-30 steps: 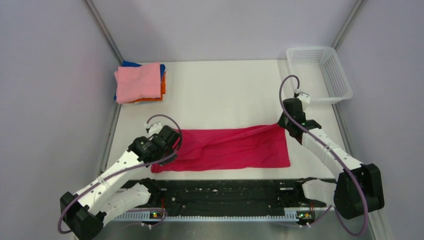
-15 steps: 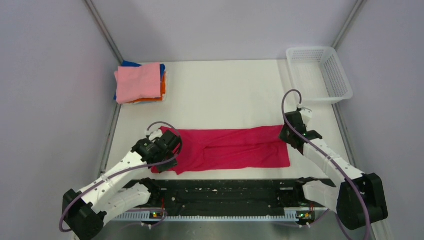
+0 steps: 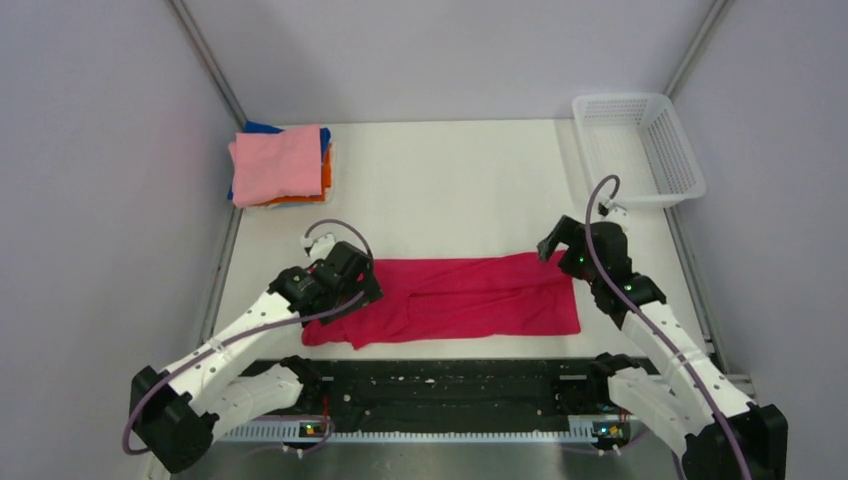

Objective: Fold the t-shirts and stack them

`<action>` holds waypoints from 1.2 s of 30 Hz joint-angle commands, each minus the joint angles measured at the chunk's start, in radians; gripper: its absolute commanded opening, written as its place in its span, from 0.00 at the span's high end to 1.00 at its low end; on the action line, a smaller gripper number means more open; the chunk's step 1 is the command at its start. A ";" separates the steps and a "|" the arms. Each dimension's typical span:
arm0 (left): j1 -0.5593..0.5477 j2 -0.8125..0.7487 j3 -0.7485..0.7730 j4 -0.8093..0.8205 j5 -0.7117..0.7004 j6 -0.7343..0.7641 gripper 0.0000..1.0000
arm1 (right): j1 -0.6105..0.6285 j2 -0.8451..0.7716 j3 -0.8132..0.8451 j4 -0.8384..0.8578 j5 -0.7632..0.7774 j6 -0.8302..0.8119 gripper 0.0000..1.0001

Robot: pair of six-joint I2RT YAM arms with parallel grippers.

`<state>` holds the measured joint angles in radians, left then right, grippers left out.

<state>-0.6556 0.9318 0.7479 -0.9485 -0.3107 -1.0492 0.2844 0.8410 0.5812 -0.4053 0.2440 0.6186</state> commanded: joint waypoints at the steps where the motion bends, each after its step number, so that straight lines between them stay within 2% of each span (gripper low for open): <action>1: 0.054 0.106 -0.002 0.299 0.037 0.077 0.01 | 0.008 0.057 -0.042 0.367 -0.429 -0.046 0.01; 3: 0.109 0.187 -0.008 0.398 0.111 0.099 0.01 | 0.010 0.154 -0.036 0.431 -0.520 -0.027 0.01; 5: 0.172 0.258 -0.023 0.480 0.186 0.113 0.01 | 0.018 0.250 -0.017 0.414 -0.524 -0.029 0.01; 7: 0.230 0.330 -0.030 0.524 0.231 0.121 0.01 | 0.020 0.312 -0.009 0.349 -0.474 -0.028 0.01; 11: 0.298 0.472 -0.021 0.588 0.207 0.123 0.01 | 0.020 0.336 -0.044 0.256 -0.335 -0.009 0.01; 16: 0.350 0.708 0.114 0.668 0.244 0.094 0.01 | 0.019 0.341 -0.092 0.224 -0.235 0.016 0.01; 18: 0.358 0.828 0.246 0.651 0.272 0.099 0.01 | 0.020 0.344 -0.109 0.240 -0.297 0.018 0.01; 22: 0.362 1.095 0.627 0.554 0.298 0.060 0.01 | 0.047 0.325 -0.170 0.279 -0.356 0.051 0.01; 24: 0.359 1.213 0.816 0.579 0.382 0.025 0.01 | 0.081 0.310 -0.188 0.260 -0.368 0.059 0.01; 28: 0.342 1.476 1.138 0.733 0.475 -0.066 0.01 | 0.191 0.256 -0.212 0.190 -0.372 0.063 0.01; 32: 0.330 1.761 1.545 0.732 0.552 -0.173 0.01 | 0.300 0.221 -0.235 0.181 -0.451 0.057 0.01; 33: 0.326 1.804 1.616 0.766 0.552 -0.213 0.01 | 0.325 0.218 -0.243 0.208 -0.481 0.064 0.01; 36: 0.314 1.865 1.610 0.955 0.529 -0.366 0.01 | 0.381 0.241 -0.263 0.347 -0.620 0.097 0.01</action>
<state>-0.3225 2.6869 2.3318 -0.1417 0.2138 -1.2285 0.5941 1.0534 0.3676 -0.0925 -0.1837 0.6655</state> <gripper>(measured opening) 0.989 0.985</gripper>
